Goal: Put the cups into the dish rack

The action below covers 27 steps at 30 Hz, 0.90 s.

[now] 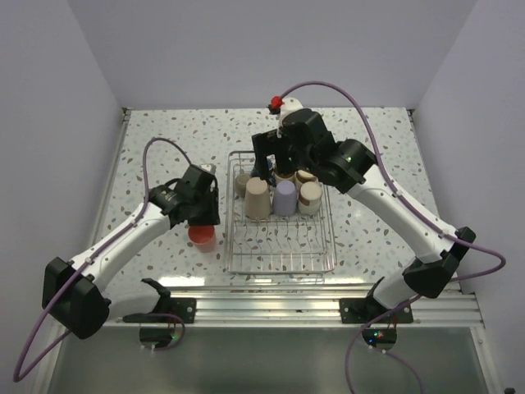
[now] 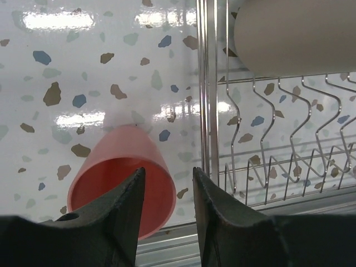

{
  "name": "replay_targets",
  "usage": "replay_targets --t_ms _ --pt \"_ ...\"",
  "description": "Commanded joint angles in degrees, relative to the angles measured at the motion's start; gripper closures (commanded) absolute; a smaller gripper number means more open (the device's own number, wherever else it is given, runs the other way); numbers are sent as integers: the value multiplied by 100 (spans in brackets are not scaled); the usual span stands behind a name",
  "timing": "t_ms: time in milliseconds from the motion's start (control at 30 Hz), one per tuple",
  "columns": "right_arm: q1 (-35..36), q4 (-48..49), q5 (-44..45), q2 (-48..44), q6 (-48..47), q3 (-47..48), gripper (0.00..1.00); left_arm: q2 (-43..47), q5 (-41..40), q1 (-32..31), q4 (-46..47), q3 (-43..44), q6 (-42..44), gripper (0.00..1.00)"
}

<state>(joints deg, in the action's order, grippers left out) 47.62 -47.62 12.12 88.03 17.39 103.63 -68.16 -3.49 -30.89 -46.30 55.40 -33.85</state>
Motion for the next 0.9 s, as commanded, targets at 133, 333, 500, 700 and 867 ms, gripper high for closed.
replay_targets --t_ms 133,333,500,700,867 --pt "29 -37 247 -356 168 -370 1 -224 -741 -127 -327 -117 -316 61" --pt "29 -11 256 -374 221 -449 1 -321 -496 -189 -46 -450 -289 72" --pt "29 15 212 -392 274 -502 2 -321 -354 -180 95 -539 -263 98" --pt "29 -11 151 -470 344 -450 2 -329 -943 -163 -466 453 0 100" --pt "20 120 -191 -602 529 -519 2 -330 -875 13 -644 1875 308 100"
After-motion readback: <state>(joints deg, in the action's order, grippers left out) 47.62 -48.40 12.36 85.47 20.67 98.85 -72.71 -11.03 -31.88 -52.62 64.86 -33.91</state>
